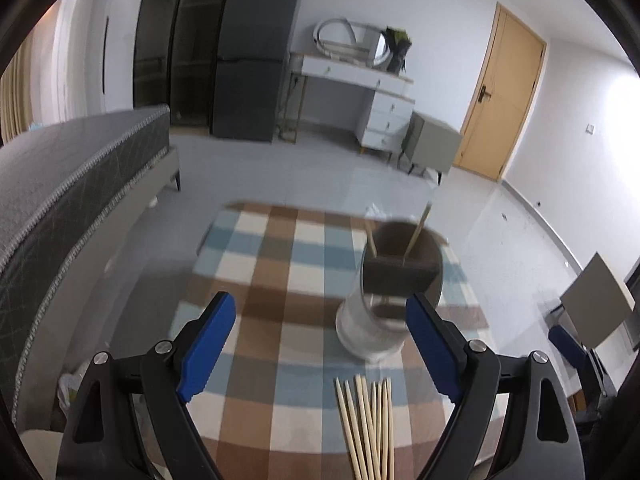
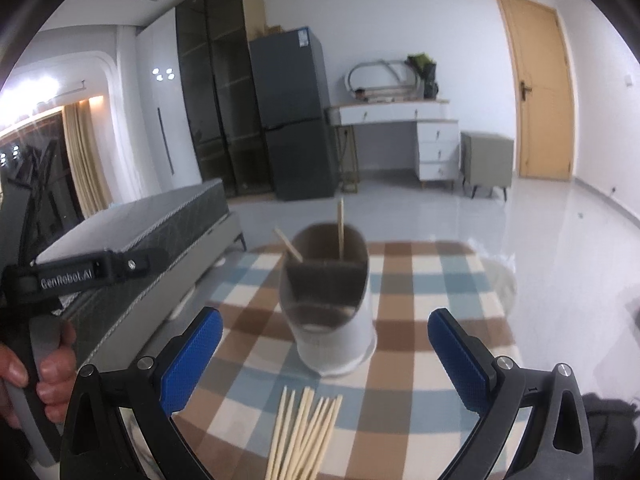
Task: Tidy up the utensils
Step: 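Withdraw both open tools from the caddy back toward the chopstick bundle, then lower the left tool onto the bundle and close on a chopstick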
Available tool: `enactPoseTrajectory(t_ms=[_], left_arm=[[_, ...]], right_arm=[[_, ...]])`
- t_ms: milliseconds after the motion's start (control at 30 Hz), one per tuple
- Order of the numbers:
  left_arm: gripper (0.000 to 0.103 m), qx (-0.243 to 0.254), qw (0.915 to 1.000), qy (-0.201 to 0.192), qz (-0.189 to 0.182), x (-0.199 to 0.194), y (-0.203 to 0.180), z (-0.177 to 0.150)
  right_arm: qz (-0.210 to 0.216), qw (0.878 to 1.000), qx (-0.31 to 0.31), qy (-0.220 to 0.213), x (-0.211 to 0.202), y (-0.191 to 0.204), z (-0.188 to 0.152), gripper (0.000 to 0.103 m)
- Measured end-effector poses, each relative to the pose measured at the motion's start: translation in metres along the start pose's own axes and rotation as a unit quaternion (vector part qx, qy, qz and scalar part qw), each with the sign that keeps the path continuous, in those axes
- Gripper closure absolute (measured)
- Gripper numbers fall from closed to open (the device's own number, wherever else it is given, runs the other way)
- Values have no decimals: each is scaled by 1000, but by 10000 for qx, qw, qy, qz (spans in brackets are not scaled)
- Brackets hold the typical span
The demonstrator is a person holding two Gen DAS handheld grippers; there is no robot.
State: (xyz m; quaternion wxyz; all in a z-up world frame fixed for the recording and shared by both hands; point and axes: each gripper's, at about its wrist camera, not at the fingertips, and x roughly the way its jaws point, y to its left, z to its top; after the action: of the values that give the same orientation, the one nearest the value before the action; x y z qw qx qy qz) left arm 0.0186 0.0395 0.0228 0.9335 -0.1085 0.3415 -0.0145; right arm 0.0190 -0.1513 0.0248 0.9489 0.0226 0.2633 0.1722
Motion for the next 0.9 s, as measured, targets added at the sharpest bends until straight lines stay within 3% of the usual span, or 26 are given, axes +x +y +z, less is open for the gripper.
enactPoseTrajectory(t_ms=[333, 533, 633, 900], left_arm=[[20, -186, 9924, 1212, -40, 66, 10, -43], [20, -130, 9853, 1703, 51, 95, 10, -62], [20, -173, 9780, 2079, -48, 114, 8, -70], [20, 85, 9681, 2492, 245, 134, -1, -87]], right_arm=[[-145, 9975, 316, 621, 31, -19, -31, 0], [-367, 9929, 451, 1042, 51, -26, -42, 0], [-414, 9925, 311, 1105, 56, -23, -43, 0], [-551, 9923, 19, 1110, 64, -17, -43, 0]])
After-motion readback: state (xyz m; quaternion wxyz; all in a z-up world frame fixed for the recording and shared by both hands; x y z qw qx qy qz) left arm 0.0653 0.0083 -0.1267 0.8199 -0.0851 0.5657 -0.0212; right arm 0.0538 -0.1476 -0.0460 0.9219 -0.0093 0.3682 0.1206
